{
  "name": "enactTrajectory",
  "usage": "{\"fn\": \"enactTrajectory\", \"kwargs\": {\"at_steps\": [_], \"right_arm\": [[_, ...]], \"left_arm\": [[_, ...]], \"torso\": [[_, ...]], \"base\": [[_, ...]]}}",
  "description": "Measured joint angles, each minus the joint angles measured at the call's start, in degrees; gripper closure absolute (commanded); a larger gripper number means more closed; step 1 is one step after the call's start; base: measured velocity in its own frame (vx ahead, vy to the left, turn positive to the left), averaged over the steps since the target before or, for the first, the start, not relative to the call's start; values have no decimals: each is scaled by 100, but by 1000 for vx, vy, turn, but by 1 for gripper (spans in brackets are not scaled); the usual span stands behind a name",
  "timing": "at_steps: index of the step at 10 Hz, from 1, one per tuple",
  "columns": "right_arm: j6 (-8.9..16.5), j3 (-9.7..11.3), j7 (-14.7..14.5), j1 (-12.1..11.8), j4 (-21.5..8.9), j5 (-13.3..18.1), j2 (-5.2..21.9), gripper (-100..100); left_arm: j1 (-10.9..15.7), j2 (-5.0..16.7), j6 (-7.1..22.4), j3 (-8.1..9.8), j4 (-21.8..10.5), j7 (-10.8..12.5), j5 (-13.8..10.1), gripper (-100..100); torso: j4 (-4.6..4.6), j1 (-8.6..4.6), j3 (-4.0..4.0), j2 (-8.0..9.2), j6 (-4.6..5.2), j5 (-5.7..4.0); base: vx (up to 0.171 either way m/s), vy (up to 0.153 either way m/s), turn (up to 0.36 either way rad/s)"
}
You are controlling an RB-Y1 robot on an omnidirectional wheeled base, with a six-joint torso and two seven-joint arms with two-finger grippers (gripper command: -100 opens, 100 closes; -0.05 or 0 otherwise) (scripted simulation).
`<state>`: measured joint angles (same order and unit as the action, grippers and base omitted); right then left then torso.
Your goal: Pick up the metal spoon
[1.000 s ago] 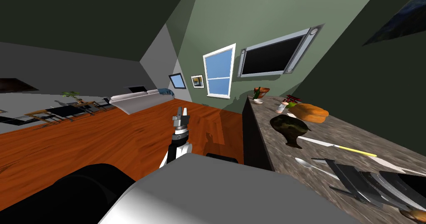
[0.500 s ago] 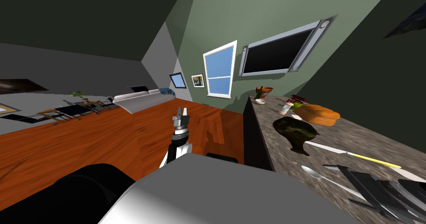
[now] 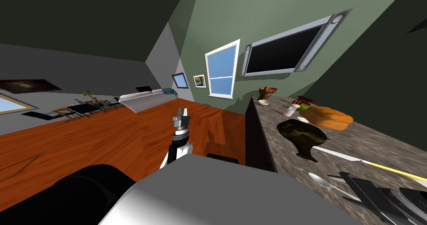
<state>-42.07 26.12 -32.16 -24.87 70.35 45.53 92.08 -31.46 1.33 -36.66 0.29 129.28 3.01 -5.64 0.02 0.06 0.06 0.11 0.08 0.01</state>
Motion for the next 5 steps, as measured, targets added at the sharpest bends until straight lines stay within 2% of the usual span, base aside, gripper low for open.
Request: {"fn": "enactTrajectory", "kwargs": {"at_steps": [3, 4, 5], "right_arm": [[-4, 1, -2, 0, 2, 1, 1, 100], [-4, 1, -2, -1, 1, 1, 0, 0], [-4, 1, -1, -1, 1, 1, 0, 100]], "left_arm": [[0, 0, 0, 0, 0, 0, 0, 0], [0, 0, 0, 0, 0, 0, 0, 0], [0, 0, 0, 0, 0, 0, 0, 0]], "torso": [[0, -4, 0, -1, 0, -2], [0, -4, 0, -1, -1, -2], [0, -4, 0, 0, -1, -2]], "base": [[0, 0, 0], [0, 0, 0], [-17, 1, -108]]}}
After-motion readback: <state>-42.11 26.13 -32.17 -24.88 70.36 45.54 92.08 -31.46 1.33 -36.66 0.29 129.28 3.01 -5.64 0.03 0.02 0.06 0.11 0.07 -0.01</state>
